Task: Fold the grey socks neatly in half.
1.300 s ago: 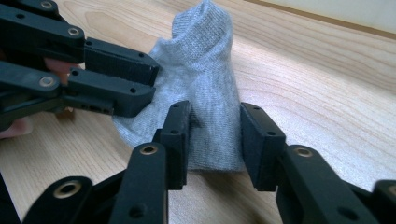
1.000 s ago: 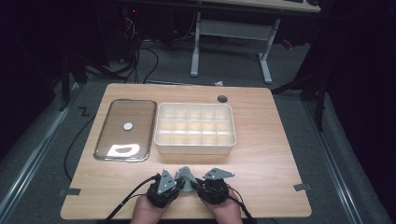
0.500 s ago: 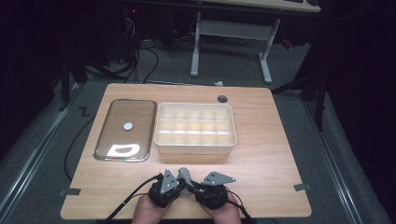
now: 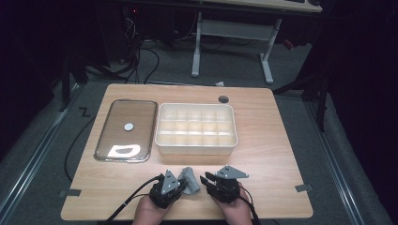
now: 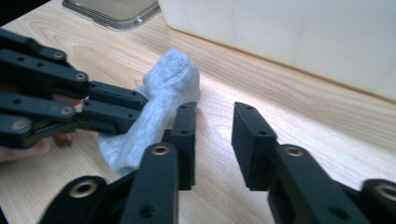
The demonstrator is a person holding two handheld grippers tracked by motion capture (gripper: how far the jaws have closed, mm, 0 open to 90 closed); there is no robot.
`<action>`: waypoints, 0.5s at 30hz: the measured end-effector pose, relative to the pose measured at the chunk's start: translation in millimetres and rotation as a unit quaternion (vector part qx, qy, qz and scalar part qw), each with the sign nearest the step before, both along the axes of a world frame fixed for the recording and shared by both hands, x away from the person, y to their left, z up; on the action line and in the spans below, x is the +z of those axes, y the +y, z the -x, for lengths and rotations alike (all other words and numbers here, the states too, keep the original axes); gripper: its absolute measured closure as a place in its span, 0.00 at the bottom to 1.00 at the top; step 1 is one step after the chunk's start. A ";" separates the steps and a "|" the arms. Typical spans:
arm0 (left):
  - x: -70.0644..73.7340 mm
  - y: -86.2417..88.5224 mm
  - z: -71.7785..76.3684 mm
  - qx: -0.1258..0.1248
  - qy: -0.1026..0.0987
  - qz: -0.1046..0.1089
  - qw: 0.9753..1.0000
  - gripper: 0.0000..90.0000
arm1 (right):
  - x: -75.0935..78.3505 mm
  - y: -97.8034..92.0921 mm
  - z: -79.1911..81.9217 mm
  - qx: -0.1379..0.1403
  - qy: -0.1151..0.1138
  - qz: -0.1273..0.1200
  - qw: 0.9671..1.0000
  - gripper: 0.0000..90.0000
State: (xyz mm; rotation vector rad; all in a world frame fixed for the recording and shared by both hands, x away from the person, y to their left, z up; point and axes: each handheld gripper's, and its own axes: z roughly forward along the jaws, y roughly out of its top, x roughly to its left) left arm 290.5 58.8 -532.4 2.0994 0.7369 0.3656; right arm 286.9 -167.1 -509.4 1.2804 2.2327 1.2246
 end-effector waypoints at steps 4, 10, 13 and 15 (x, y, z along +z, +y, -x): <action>0.0 0.3 -0.4 0.000 0.002 0.002 1.000 0.90 | 10.9 8.6 -14.9 0.019 -0.009 0.032 0.999 0.92; -0.1 0.2 0.4 0.001 0.000 0.001 1.000 0.90 | 0.3 15.1 -7.5 0.023 -0.011 0.047 0.999 1.00; 0.0 0.3 0.3 0.001 0.000 0.001 1.000 0.90 | -8.4 18.3 -1.9 0.041 0.008 0.068 0.997 1.00; 0.1 0.0 0.7 0.001 -0.002 -0.001 1.000 0.90 | -11.8 19.7 0.8 0.044 0.012 0.070 0.997 1.00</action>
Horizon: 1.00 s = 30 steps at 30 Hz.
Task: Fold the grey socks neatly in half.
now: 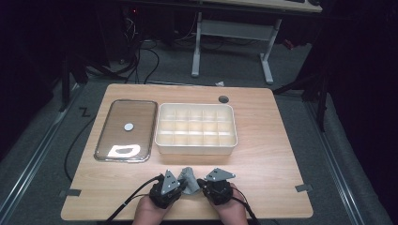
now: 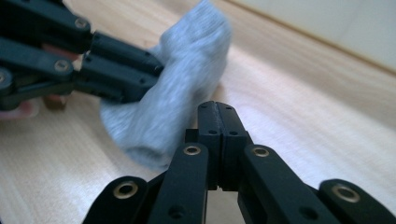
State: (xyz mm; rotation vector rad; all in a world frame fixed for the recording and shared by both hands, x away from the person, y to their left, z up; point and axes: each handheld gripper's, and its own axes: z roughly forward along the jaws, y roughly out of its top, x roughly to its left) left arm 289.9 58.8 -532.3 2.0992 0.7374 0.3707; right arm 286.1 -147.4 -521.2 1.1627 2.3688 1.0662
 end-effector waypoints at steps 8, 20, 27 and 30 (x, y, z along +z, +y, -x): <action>0.1 -0.4 1.4 0.002 -0.005 -0.004 1.000 0.90 | 8.4 14.0 8.9 0.022 -0.019 -0.031 0.999 1.00; 0.5 0.6 2.0 0.000 -0.006 -0.004 1.000 0.88 | 8.7 12.9 8.0 0.023 -0.039 -0.059 0.997 1.00; 2.5 4.1 0.8 0.002 0.010 0.023 1.000 0.82 | 8.9 10.1 8.0 0.018 -0.036 -0.056 0.998 1.00; 12.3 14.4 5.8 -0.002 0.002 0.063 0.998 0.77 | 7.9 7.0 8.3 0.014 -0.035 -0.054 0.998 1.00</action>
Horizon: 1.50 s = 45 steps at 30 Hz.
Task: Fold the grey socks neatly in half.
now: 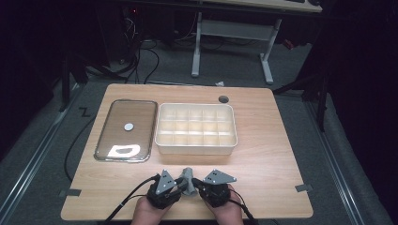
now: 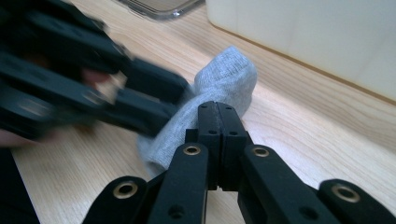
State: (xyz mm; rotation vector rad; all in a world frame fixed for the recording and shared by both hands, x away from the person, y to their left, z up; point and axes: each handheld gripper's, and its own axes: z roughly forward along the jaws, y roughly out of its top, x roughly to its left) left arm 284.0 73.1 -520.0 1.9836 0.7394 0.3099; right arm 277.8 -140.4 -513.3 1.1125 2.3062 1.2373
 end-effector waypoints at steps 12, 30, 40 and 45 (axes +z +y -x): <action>-8.9 12.8 -1.8 0.032 0.040 -0.058 0.997 0.93 | -0.5 2.4 1.7 0.006 0.002 0.003 1.000 1.00; -8.8 -42.5 -6.7 -0.014 0.013 -0.088 0.996 0.98 | 1.9 -11.7 -3.7 -0.022 0.014 0.018 1.000 1.00; -7.0 -54.4 -4.2 -0.027 -0.008 -0.123 0.992 1.00 | -2.4 -21.2 -2.1 -0.026 0.029 0.008 0.999 1.00; -7.0 -56.2 -3.1 -0.029 -0.009 -0.128 0.991 1.00 | -1.3 -20.7 0.5 -0.025 0.021 0.009 0.999 1.00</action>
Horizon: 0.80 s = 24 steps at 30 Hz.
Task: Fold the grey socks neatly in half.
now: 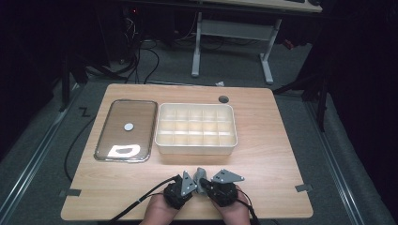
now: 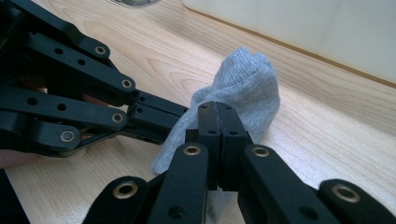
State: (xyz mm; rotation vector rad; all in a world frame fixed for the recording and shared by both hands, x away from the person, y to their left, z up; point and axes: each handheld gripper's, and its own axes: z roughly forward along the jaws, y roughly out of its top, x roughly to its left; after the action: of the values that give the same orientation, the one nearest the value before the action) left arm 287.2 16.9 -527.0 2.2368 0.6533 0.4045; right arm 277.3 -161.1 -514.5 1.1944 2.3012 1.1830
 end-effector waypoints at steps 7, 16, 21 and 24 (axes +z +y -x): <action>-0.2 -1.1 1.7 -0.003 -0.002 -0.009 1.000 1.00 | 0.1 0.4 0.7 0.003 -0.002 -0.003 1.000 1.00; -2.3 3.9 2.4 -0.001 0.001 -0.006 1.000 0.99 | -5.9 2.6 -0.8 0.009 0.011 0.002 1.000 1.00; 0.5 17.9 -0.1 0.007 0.014 0.008 1.000 0.86 | -7.5 4.8 -1.5 0.014 0.010 0.000 1.000 1.00; 2.4 31.1 0.9 0.017 0.014 0.026 0.999 0.82 | -7.4 8.0 -0.3 0.017 0.004 0.009 1.000 1.00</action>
State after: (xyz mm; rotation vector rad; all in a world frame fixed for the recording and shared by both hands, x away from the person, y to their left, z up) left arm 286.3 48.1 -524.6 2.1892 0.7088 0.3692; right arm 277.6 -153.2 -522.0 1.1601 2.3409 1.1682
